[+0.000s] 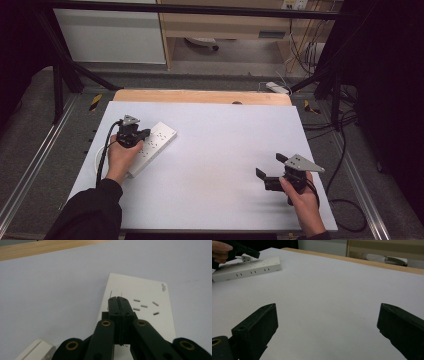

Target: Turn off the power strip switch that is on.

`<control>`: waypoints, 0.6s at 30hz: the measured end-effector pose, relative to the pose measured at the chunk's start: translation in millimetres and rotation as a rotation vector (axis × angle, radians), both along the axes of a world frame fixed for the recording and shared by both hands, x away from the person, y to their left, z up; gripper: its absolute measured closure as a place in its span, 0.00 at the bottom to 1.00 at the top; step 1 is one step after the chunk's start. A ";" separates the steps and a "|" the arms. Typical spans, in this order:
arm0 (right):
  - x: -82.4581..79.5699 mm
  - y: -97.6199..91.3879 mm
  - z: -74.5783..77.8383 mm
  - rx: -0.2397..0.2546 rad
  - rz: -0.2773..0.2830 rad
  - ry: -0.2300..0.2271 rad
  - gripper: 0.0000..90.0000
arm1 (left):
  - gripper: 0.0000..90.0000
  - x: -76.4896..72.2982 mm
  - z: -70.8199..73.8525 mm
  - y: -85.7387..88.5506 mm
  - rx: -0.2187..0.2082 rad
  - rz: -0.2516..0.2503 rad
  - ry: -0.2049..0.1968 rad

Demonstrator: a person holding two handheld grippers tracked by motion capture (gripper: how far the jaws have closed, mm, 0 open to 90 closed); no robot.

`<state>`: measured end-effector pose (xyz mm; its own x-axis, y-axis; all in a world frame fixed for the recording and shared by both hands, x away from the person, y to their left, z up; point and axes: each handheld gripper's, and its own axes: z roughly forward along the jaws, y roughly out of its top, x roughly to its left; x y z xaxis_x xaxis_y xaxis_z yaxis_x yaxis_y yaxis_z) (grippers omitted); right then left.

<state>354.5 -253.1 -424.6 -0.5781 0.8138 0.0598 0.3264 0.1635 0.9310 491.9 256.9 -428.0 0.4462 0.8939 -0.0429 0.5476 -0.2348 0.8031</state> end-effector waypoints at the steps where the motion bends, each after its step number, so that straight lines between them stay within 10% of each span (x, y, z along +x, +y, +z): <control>1: 0.0 0.0 0.0 0.000 0.000 0.000 0.04 | 1.00 -0.3 0.7 0.1 -0.003 0.001 -0.005; 9: 0.0 0.1 0.2 -0.001 0.002 0.000 0.04 | 1.00 -5.9 10.6 -0.9 -0.018 0.000 -0.058; 18: -0.1 0.5 0.1 -0.001 0.002 0.001 0.04 | 0.62 -13.3 21.5 -3.8 -0.043 0.032 -0.124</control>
<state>354.4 -252.6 -424.5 -0.5794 0.8129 0.0591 0.3268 0.1653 0.9305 478.6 253.0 -406.4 0.4214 0.9064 -0.0279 0.4504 -0.1825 0.8740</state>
